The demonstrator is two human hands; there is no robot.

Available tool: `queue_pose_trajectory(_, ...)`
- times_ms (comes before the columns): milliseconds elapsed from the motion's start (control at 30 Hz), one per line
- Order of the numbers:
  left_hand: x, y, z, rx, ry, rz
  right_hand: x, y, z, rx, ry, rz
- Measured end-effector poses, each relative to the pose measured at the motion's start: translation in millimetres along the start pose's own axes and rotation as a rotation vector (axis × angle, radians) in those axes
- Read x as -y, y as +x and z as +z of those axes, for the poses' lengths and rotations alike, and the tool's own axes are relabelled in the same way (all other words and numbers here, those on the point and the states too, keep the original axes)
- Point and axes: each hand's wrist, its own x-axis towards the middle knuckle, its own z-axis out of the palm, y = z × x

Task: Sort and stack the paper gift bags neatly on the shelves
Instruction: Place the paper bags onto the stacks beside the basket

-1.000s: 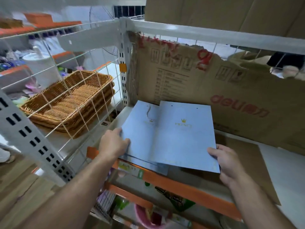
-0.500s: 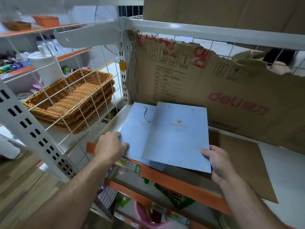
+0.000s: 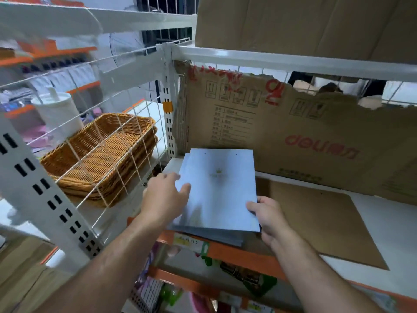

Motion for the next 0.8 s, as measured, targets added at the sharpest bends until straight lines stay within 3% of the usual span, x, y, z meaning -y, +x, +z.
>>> queue_pose_trajectory(167, -1, -1, -4, 0.067, 0.074, 0.109, -10, 2, 25, -0.189, -0.488, -0.115)
queue_pose_trajectory(300, -1, -4, -6, 0.106, 0.066, 0.161, -10, -11, 35, -0.226, -0.762, -0.165)
queue_pose_trajectory(800, 14, -12, -8, 0.182, 0.11, 0.222, -10, -23, 54, -0.328, -1.051, -0.168)
